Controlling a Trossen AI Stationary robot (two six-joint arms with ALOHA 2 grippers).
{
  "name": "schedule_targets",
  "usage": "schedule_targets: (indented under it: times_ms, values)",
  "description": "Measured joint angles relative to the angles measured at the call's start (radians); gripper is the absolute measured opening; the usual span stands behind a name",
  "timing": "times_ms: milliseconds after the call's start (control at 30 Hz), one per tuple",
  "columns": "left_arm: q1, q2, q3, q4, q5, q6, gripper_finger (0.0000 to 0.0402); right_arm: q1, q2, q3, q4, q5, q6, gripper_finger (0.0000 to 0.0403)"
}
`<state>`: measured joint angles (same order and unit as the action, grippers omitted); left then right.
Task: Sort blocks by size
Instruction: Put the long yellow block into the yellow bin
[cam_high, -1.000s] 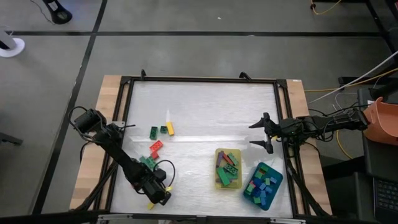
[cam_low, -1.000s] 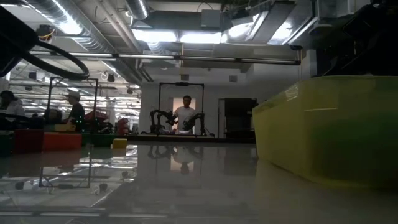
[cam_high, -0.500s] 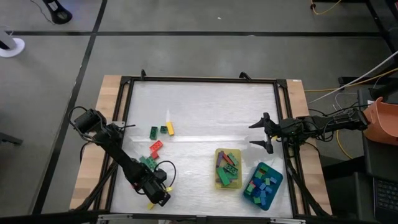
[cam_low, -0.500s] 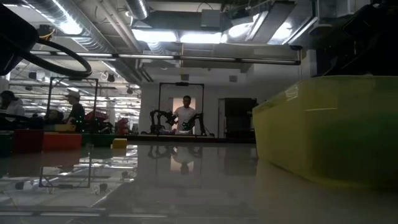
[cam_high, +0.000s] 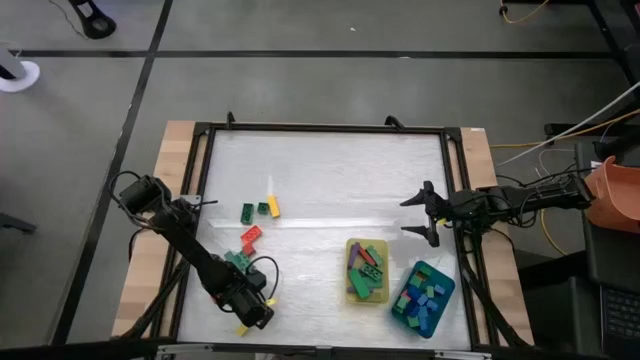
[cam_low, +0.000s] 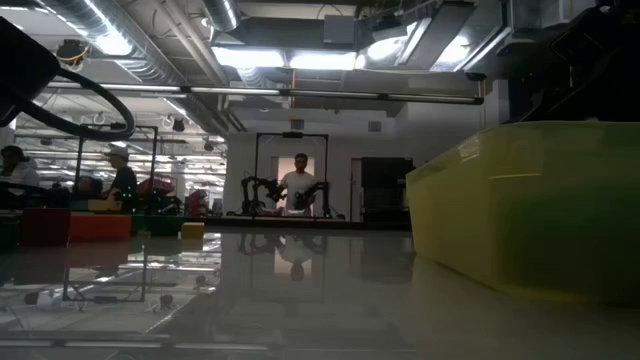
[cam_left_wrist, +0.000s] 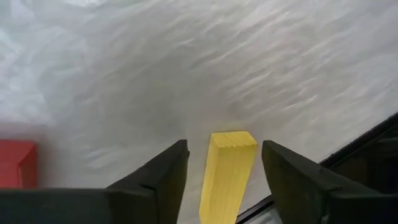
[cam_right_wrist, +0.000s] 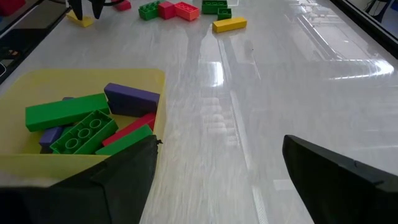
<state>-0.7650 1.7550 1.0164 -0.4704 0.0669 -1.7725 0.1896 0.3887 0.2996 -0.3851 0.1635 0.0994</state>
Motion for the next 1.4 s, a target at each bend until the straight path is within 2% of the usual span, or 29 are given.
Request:
schedule_targets:
  times_ms: [133, 267, 600, 1000, 1267, 1400]
  values:
    - [-0.001, 0.000, 0.000, 0.035, 0.027, 0.026, 0.0208, 0.000, 0.000, 0.000, 0.000, 0.000, 0.000, 0.0344]
    - [-0.020, 0.000, 0.001, 0.079, 0.073, 0.026, 0.0197, 0.000, 0.000, 0.000, 0.000, 0.000, 0.000, 0.0344]
    - [-0.047, 0.000, 0.001, 0.038, 0.076, -0.005, 0.0186, 0.000, 0.000, 0.000, -0.001, 0.000, 0.000, 0.0344]
    - [-0.047, 0.001, 0.001, 0.052, 0.074, 0.045, 0.0185, 0.000, 0.000, 0.000, -0.002, 0.000, 0.000, 0.0344]
    - [-0.047, 0.071, 0.005, 0.142, 0.084, 0.054, 0.0184, 0.000, 0.000, 0.000, -0.003, 0.000, 0.000, 0.0344]
    - [-0.047, 0.081, 0.005, 0.125, 0.084, 0.031, 0.0184, 0.000, 0.000, 0.000, -0.004, 0.000, 0.000, 0.0344]
